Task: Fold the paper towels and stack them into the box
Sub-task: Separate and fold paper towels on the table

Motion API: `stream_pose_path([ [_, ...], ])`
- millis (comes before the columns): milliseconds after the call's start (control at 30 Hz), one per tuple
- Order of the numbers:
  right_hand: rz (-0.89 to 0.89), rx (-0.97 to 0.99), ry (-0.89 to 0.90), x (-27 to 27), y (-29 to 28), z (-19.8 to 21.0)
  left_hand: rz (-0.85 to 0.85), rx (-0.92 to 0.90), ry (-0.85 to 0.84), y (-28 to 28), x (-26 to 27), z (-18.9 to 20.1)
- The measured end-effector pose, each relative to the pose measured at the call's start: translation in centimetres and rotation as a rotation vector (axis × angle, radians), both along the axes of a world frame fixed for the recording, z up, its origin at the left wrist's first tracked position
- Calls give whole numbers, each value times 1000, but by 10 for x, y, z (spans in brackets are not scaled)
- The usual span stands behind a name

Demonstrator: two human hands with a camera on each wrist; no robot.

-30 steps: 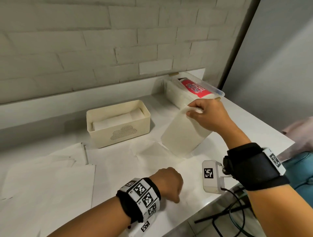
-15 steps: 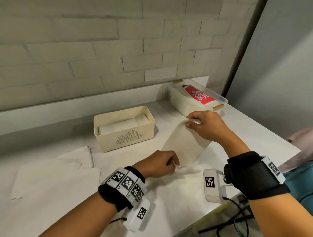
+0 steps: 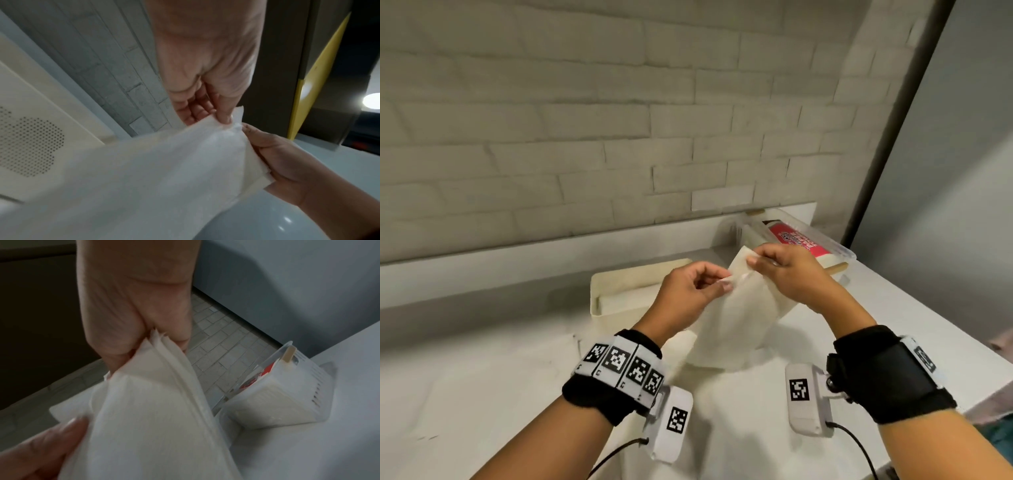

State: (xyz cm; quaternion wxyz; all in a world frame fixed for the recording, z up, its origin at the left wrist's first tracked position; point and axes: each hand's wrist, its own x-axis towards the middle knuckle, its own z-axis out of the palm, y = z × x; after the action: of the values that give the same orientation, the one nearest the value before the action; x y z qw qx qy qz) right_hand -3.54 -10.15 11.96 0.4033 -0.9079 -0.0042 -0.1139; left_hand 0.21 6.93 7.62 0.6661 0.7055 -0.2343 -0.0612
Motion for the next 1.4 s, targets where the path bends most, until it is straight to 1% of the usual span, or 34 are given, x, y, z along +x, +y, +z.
stream_pose_path([
  [100,34,84,-6,4,6,-1,109,-50,-6,-2,4,-2],
  [200,65,115,9,7,10,-2,194,5,-71,-3,9,-3],
  [300,83,160,38,11,13,-1,198,62,-168,-3,14,-2],
  [367,92,205,45,13,15,-1,164,75,-137,-3,16,-2],
  [467,102,281,55,15,18,-2,135,8,-7,-3,20,-3],
  [567,96,318,59,21,19,-3,148,-65,65,-5,24,-5],
  [667,106,336,65,27,20,-5,161,-84,58,-6,30,-6],
  [800,112,429,80,31,21,-4,196,-90,4,-5,39,-7],
  [933,91,371,64,38,27,-17,240,-52,-19,-7,41,-22],
  [1000,94,315,110,39,29,-19,265,-63,-18,-8,43,-27],
  [1100,60,108,185,44,26,-16,249,-66,-16,-6,49,-28],
  [1167,46,91,152,46,26,-12,173,-22,-28,-3,51,-28],
  [1233,50,152,110,48,25,-10,113,94,-34,0,53,-28],
  [1300,38,202,79,50,25,-8,91,208,-41,3,54,-30],
  [1400,8,263,47,53,24,-6,64,271,-38,7,54,-32],
])
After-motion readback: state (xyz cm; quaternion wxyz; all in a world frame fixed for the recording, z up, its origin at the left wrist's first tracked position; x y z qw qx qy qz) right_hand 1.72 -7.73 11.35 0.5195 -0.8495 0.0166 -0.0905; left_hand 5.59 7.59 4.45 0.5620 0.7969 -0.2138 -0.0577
